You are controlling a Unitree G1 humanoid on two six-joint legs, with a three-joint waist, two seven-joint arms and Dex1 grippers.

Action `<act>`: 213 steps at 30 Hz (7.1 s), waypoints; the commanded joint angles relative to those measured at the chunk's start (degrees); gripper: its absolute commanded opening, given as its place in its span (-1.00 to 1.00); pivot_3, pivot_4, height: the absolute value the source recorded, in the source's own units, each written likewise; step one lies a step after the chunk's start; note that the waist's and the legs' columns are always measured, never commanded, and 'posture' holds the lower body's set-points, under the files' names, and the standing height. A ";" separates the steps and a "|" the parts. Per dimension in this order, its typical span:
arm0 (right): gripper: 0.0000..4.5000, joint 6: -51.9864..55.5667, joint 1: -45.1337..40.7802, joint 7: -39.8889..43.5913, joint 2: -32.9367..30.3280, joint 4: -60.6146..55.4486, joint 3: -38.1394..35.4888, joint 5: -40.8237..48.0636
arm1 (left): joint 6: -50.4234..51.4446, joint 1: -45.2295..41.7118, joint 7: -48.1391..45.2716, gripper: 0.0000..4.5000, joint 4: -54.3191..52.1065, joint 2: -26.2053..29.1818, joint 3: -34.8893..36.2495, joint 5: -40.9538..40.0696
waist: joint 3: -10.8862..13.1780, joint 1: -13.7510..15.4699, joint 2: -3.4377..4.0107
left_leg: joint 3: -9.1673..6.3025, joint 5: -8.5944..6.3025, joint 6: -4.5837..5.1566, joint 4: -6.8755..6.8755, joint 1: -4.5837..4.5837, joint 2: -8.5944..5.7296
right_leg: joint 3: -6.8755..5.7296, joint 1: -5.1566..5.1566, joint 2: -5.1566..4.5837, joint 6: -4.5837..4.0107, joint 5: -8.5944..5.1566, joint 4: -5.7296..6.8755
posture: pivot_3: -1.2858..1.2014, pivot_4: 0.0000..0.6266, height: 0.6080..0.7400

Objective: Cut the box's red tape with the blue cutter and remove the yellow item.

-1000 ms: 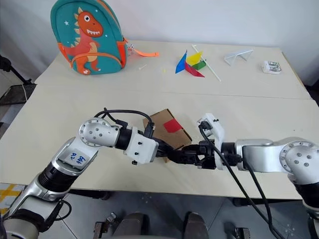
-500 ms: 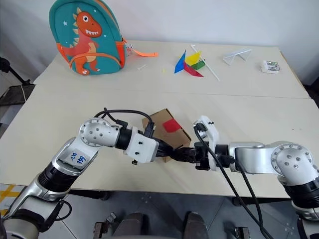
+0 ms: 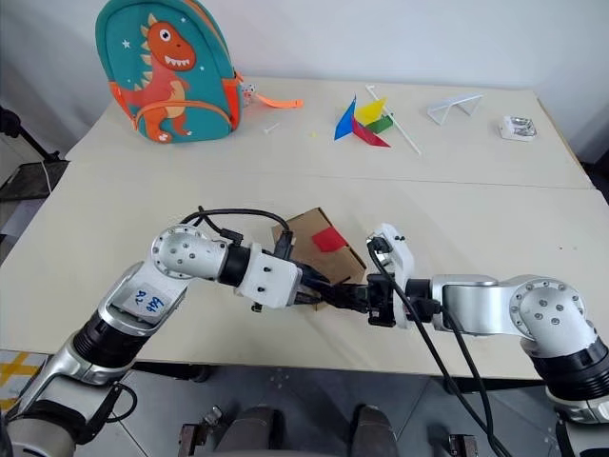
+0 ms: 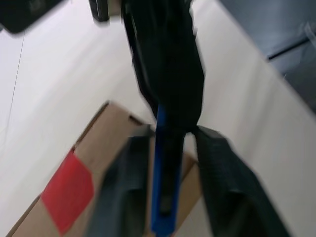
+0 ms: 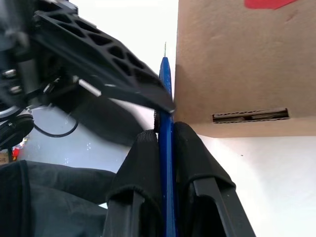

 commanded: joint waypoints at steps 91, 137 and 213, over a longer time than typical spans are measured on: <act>-0.95 8.15 -23.41 -12.29 1.92 5.61 0.95 -15.23 | 20.92 -0.46 9.00 -1.00 21.28 -4.92 11.51 -10.48 | 0.03 -0.21 -0.05 | 0.30 0.02 -0.01 -0.01 -0.03 0.03 | 0.00 -0.24 -0.07 0.01 0.07 0.12 | 0.03 -0.52 1.00; -0.95 9.12 -22.90 -20.36 0.24 8.42 6.53 0.87 | 24.25 2.26 11.80 -1.00 19.45 -7.40 9.53 -10.15 | 0.02 -0.26 -0.04 | 0.36 0.01 -0.01 -0.04 0.03 0.04 | 0.00 -0.22 -0.09 0.01 0.07 0.11 | 0.03 -0.52 1.00; -0.95 23.88 -46.48 -9.48 -1.39 34.32 22.83 0.87 | 23.54 5.63 16.18 -1.00 19.89 -8.98 6.21 -7.43 | -0.09 -0.11 0.06 | 0.47 -0.02 0.05 -0.05 0.12 0.05 | 0.01 -0.16 -0.13 -0.07 0.12 0.07 | 0.03 -0.52 1.00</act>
